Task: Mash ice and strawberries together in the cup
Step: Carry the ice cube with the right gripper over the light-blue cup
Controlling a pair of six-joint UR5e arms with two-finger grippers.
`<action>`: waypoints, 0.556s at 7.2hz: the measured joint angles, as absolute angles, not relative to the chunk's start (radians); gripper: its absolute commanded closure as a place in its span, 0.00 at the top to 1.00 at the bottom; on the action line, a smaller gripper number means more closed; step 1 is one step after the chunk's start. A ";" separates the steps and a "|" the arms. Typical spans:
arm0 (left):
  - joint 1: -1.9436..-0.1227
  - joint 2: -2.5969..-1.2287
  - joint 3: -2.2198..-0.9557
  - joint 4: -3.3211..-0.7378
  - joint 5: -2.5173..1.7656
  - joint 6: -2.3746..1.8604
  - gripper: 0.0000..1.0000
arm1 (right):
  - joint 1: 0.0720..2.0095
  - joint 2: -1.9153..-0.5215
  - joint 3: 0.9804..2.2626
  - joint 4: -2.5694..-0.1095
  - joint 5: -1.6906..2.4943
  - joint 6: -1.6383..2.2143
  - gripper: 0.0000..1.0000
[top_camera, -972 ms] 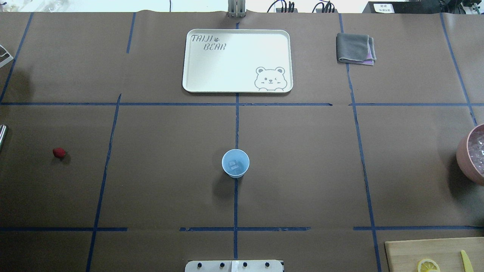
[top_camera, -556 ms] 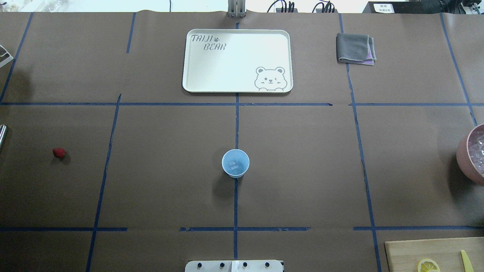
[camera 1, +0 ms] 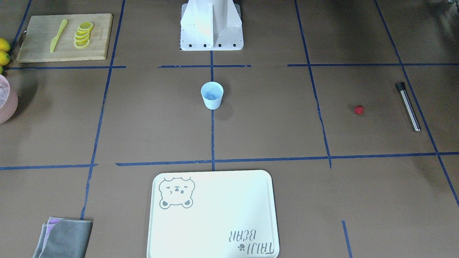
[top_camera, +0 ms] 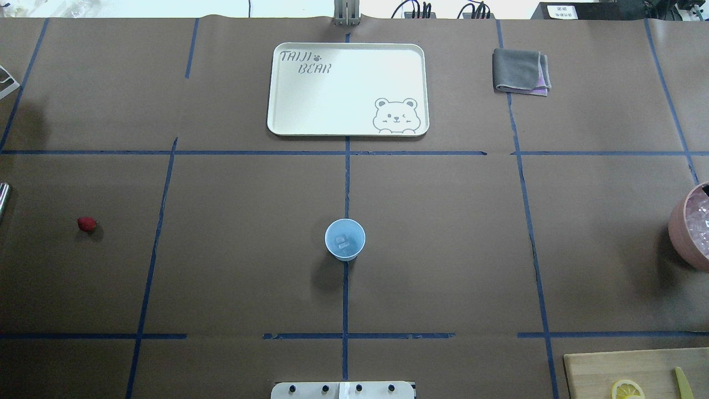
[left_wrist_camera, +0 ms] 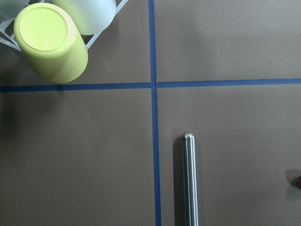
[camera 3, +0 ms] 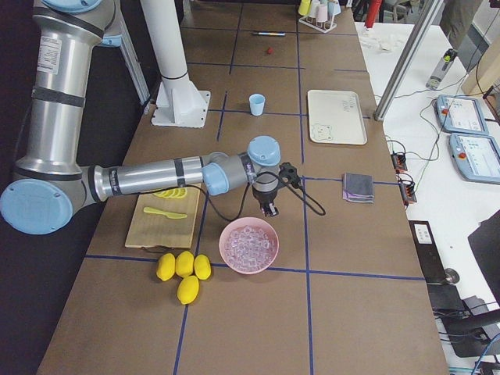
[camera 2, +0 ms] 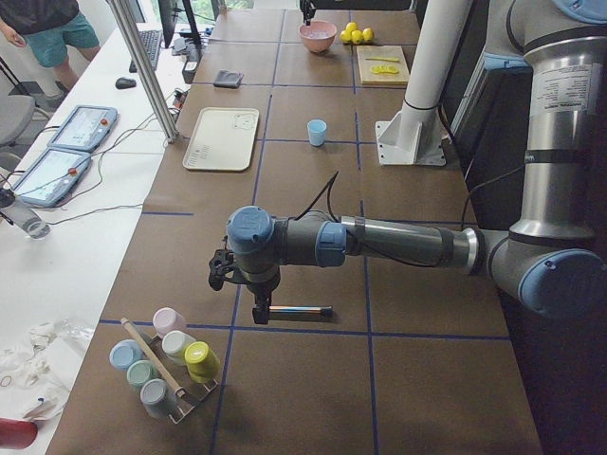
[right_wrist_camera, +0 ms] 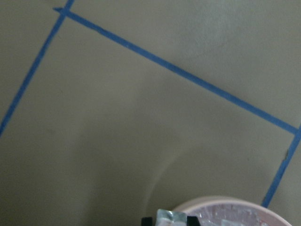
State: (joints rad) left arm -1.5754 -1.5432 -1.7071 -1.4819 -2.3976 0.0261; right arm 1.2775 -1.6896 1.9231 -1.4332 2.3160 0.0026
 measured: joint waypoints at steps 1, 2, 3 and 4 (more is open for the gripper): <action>-1.575 -1.543 -1.707 -1.482 -2.398 0.026 1.00 | 1.267 -1.585 1.939 -1.547 2.325 0.053 0.00; -1.575 -1.543 -1.707 -1.482 -2.398 0.026 1.00 | 1.233 -1.476 1.946 -1.639 2.334 0.132 0.00; -1.575 -1.543 -1.707 -1.482 -2.398 0.026 1.00 | 1.175 -1.377 1.950 -1.693 2.336 0.251 0.00; -1.575 -1.543 -1.706 -1.482 -2.397 0.026 1.00 | 1.091 -1.285 1.952 -1.716 2.326 0.413 0.00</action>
State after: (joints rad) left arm -1.5754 -1.5432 -1.7062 -1.4818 -2.3972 0.0264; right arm 1.0911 -1.2846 1.9517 -1.7161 2.3262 0.4128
